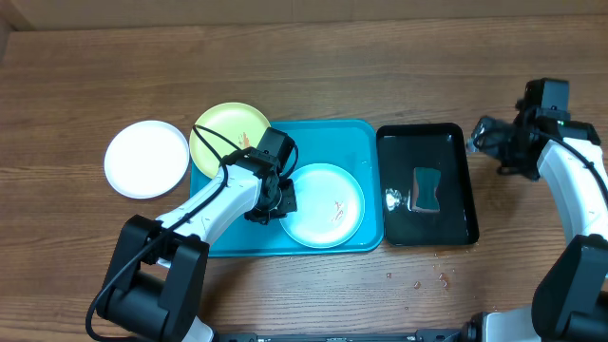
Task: Clean dirty plates on tray and stack at the side
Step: 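Move right gripper down to green sponge in black tray, then grasp green sponge with right gripper and lift it toward light-blue plate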
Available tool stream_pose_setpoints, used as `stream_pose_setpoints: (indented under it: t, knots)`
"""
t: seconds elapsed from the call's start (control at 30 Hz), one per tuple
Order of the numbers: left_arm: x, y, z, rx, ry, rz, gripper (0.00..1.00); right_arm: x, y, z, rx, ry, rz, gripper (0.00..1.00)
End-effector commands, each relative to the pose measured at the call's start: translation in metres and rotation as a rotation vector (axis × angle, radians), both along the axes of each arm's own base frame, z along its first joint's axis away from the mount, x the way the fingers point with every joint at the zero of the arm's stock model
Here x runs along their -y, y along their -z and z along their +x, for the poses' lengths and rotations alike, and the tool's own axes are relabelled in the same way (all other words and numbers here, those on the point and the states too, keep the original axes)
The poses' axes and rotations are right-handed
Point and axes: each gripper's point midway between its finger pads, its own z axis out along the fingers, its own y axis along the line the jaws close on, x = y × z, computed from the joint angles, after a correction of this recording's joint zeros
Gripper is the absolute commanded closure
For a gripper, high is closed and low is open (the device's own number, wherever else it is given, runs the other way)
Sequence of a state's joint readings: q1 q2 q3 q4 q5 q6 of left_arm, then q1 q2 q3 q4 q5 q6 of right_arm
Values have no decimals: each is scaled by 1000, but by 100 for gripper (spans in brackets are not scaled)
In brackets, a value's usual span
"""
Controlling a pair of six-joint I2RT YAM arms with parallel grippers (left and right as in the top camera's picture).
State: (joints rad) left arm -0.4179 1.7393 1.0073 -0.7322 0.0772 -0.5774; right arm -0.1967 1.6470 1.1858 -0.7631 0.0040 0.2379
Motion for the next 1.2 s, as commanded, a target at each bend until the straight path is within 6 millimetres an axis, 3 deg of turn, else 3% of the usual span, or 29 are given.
stream_pose_setpoints:
  t: [0.0, 0.1, 0.17, 0.3, 0.4, 0.47, 0.63, 0.73, 0.93, 1.17]
  knots:
    - [-4, 3, -1, -4, 0, 13, 92, 7, -17, 25, 112, 5, -23, 0]
    - [-4, 3, 0, -3, 0, 12, 92, 9, -24, 36, 166, 5, -32, 0]
    - [-3, 3, -1, -4, 0, 10, 92, -7, -24, 38, 178, -5, 66, 0]
    - [-3, 3, -2, -8, 1, 12, 90, -40, -18, 19, 102, -71, 236, 0]
    - [-3, 3, -2, -8, 1, 11, 89, -80, -21, -2, 57, -260, 397, 41]
    - [-3, 3, -1, -7, 0, 11, 89, -93, -15, -22, -31, -287, 421, 53]
    - [-3, 3, 0, -2, 0, 9, 89, -100, 7, -67, -266, -309, 257, 50]
    - [-3, 3, -1, -4, 1, 10, 89, -111, 12, -79, -330, -362, 165, 45]
    - [0, 3, -1, -2, 9, 9, 89, -105, 14, -78, -348, -329, -57, 44]
    - [0, 3, -2, -4, 13, 10, 89, -114, 20, -73, -317, -351, -57, 41]
